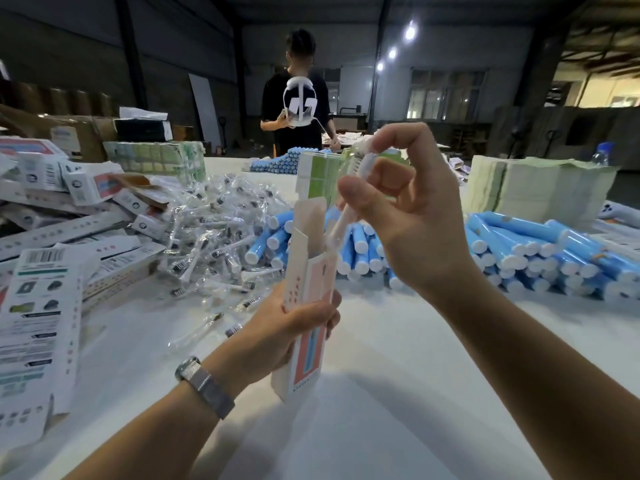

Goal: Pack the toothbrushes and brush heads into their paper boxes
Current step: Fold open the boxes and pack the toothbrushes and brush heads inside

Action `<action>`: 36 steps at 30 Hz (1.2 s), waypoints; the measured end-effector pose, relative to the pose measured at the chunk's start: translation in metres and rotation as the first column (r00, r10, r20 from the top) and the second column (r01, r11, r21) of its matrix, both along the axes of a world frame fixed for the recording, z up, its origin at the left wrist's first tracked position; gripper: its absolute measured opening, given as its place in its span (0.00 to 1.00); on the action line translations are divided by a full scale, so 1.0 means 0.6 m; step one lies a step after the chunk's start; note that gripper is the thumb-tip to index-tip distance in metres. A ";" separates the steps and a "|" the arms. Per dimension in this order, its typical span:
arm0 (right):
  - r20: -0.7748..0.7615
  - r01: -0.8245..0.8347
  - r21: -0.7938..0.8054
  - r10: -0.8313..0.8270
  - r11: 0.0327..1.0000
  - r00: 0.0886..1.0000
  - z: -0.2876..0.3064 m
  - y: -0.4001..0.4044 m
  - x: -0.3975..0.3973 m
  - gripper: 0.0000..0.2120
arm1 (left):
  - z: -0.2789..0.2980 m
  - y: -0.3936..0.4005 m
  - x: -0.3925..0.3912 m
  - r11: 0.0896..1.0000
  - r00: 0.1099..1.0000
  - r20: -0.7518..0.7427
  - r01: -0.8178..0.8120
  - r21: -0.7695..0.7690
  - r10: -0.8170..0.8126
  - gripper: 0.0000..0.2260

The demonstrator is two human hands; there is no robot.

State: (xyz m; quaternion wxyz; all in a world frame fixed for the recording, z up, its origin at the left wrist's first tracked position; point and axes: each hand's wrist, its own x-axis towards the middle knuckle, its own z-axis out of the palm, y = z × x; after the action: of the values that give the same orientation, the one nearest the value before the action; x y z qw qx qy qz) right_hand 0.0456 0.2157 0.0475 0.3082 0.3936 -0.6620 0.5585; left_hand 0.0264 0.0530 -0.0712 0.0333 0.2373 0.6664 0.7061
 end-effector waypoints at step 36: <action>0.146 -0.101 0.162 0.078 0.982 0.986 -0.078 -0.008 -0.038 0.20 | 0.009 0.020 -0.005 0.913 0.734 -0.544 -0.347 0.215 0.407 0.26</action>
State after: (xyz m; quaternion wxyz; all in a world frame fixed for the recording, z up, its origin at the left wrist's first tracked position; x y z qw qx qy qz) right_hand 0.0228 0.2107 0.0009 0.2015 0.4080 -0.7083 0.5397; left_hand 0.0235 0.0653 -0.0659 -0.3261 0.3015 0.6429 0.6240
